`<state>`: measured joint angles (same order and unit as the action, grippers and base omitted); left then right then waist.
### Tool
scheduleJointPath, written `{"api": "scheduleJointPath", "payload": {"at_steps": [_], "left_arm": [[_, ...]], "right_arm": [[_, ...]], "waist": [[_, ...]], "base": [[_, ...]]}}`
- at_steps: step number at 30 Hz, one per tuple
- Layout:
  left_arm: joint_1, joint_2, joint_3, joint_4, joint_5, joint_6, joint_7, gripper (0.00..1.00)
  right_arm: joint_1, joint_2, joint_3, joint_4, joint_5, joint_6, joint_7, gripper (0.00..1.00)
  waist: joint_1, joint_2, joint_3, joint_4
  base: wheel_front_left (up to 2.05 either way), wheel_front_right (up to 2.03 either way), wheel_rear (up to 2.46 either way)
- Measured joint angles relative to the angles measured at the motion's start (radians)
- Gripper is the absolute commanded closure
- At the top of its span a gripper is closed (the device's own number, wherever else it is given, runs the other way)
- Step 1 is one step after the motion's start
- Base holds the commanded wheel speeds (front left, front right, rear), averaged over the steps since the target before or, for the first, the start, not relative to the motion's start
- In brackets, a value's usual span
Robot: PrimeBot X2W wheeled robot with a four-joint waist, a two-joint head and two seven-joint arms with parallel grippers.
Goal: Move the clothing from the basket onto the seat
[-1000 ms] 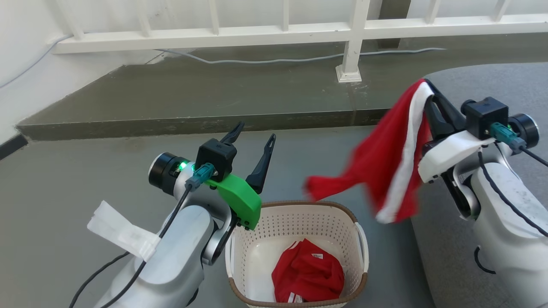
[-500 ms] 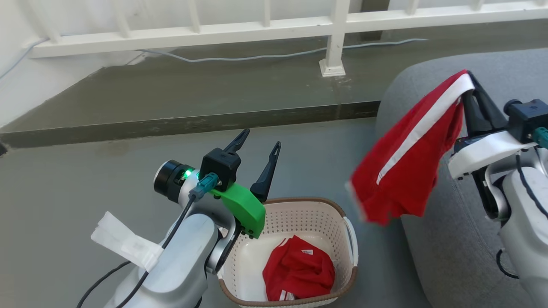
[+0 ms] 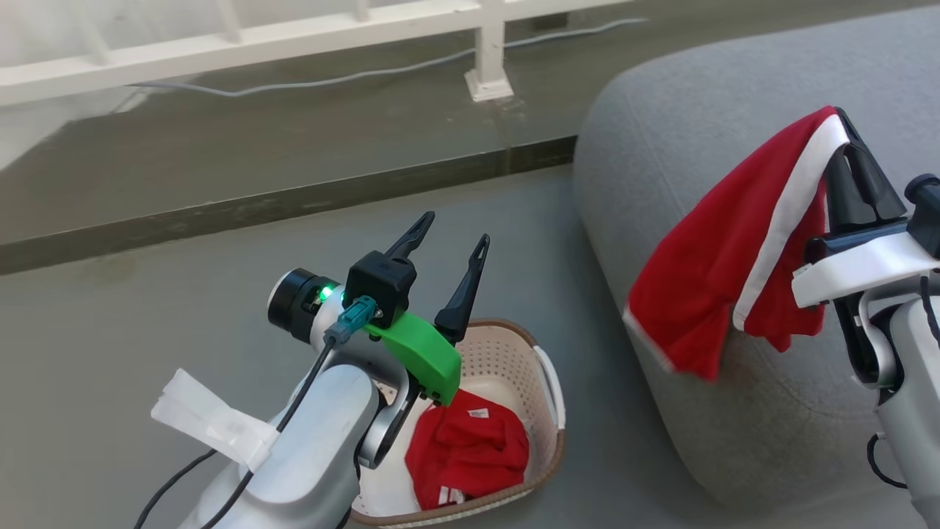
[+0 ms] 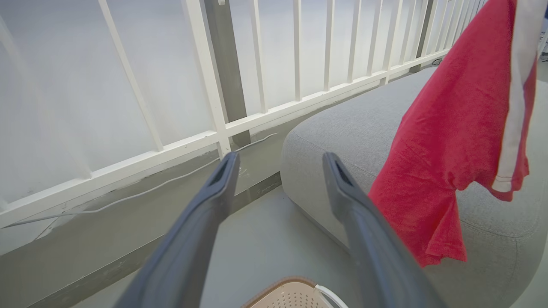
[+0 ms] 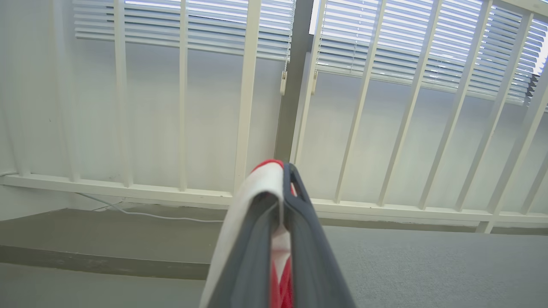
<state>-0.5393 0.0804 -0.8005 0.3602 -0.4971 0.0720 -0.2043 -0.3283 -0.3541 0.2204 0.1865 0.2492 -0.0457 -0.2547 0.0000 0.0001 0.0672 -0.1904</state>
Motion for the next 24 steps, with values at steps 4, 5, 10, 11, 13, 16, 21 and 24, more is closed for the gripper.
{"api": "scheduleJointPath", "payload": {"at_steps": [4, 5, 10, 11, 13, 16, 21, 24], "left_arm": [[-0.002, 0.0, -0.001, -0.011, 0.008, 0.002, 0.0, 0.0], [-0.003, 0.0, -0.001, -0.012, 0.011, 0.002, 0.0, 0.0], [-0.012, 0.001, -0.005, -0.014, 0.023, 0.004, 0.0, 0.0], [-0.019, 0.001, -0.007, -0.015, 0.027, 0.004, 0.0, 0.0], [-0.034, 0.001, -0.009, -0.017, 0.03, 0.004, 0.001, 0.0], [-0.052, 0.002, -0.012, -0.02, 0.036, 0.004, 0.002, 0.0], [-0.075, 0.01, -0.015, -0.03, 0.044, 0.004, 0.018, 0.0], [-0.093, 0.021, -0.016, -0.039, 0.052, 0.005, 0.026, 0.0]], "right_arm": [[0.021, 0.0, -0.021, -0.03, 0.0, -0.002, 0.0, 1.0], [0.027, 0.0, -0.028, -0.037, 0.0, -0.002, 0.0, 1.0], [0.053, 0.0, -0.062, -0.065, 0.007, -0.009, 0.0, 1.0], [0.056, 0.0, -0.069, -0.071, 0.007, -0.01, 0.0, 1.0], [0.056, 0.0, -0.084, -0.083, 0.008, -0.016, 0.0, 1.0], [0.056, 0.0, -0.104, -0.097, 0.011, -0.016, 0.0, 1.0], [0.035, -0.002, -0.118, -0.104, 0.028, -0.006, 0.0, 1.0], [-0.024, -0.017, -0.121, -0.097, 0.034, 0.013, 0.0, 1.0]], "waist": [[0.0, 0.0, 0.023, -0.045], [0.0, 0.0, 0.029, -0.056], [0.0, 0.0, 0.069, -0.101], [0.0, 0.0, 0.079, -0.107], [0.0, 0.0, 0.098, -0.118], [0.0, 0.0, 0.126, -0.13], [0.0, 0.0, 0.174, -0.139], [0.0001, 0.0, 0.203, -0.14]], "base": [[0.0, 0.0, 0.0], [0.0, 0.0, 0.0], [0.0, 0.0, 0.0], [0.0, 0.0, 0.0], [0.0, 0.0, 0.0], [0.0, 0.0, 0.0], [0.0, 0.0, 0.0], [0.0, 0.0, 0.0]]}}
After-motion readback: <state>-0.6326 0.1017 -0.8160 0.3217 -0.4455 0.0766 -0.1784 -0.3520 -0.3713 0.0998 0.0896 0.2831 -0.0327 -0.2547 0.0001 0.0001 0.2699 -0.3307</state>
